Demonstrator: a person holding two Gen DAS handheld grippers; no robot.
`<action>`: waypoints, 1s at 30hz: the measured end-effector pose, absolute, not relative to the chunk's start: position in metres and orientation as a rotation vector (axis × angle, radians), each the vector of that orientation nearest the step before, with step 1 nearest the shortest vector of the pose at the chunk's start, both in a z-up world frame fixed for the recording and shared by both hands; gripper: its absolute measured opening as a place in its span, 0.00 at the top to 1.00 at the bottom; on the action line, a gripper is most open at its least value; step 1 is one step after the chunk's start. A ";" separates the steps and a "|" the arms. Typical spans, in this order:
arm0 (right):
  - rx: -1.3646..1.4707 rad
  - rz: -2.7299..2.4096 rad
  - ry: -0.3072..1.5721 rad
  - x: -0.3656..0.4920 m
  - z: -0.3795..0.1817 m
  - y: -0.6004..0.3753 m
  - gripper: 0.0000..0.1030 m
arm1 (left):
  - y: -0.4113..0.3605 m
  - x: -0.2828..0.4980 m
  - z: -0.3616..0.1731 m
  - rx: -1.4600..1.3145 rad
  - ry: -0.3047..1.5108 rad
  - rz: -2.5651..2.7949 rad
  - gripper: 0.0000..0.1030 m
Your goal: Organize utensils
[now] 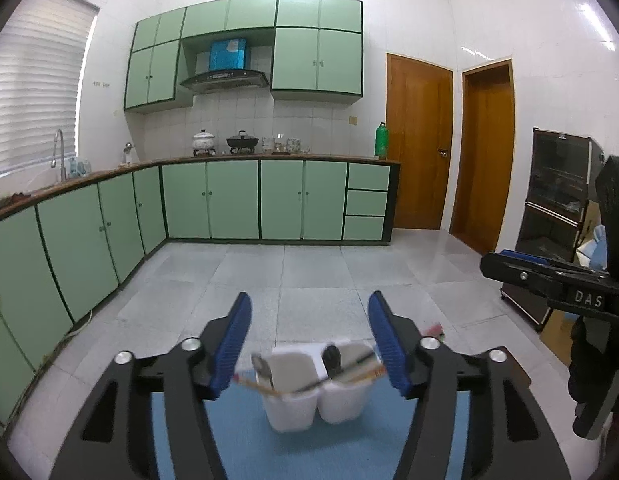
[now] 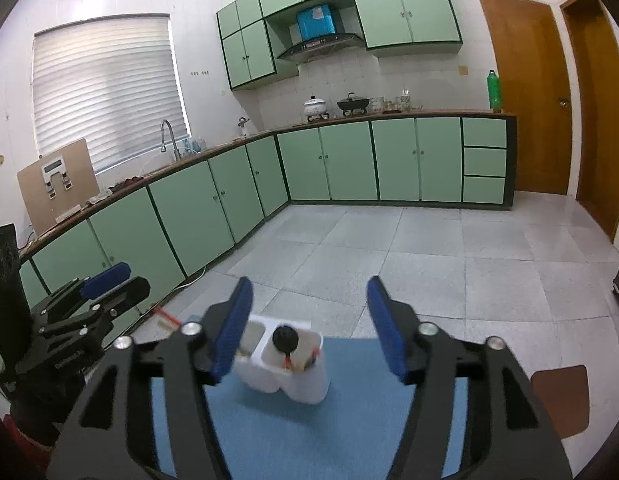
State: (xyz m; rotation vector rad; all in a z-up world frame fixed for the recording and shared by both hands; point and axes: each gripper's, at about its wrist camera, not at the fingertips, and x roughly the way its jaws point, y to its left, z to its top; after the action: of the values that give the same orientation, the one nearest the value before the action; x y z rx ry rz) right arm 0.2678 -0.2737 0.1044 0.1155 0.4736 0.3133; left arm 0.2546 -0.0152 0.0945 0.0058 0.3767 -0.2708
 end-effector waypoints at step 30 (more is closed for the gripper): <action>0.040 0.279 0.529 0.095 0.016 -0.243 0.07 | -0.002 0.097 0.010 -0.034 0.493 -0.181 0.11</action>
State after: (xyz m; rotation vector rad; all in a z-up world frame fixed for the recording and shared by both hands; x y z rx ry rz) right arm 0.0953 -0.2426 0.0165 0.0396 0.5291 0.2794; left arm 0.0968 -0.0018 0.0101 -0.0336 0.4930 -0.1810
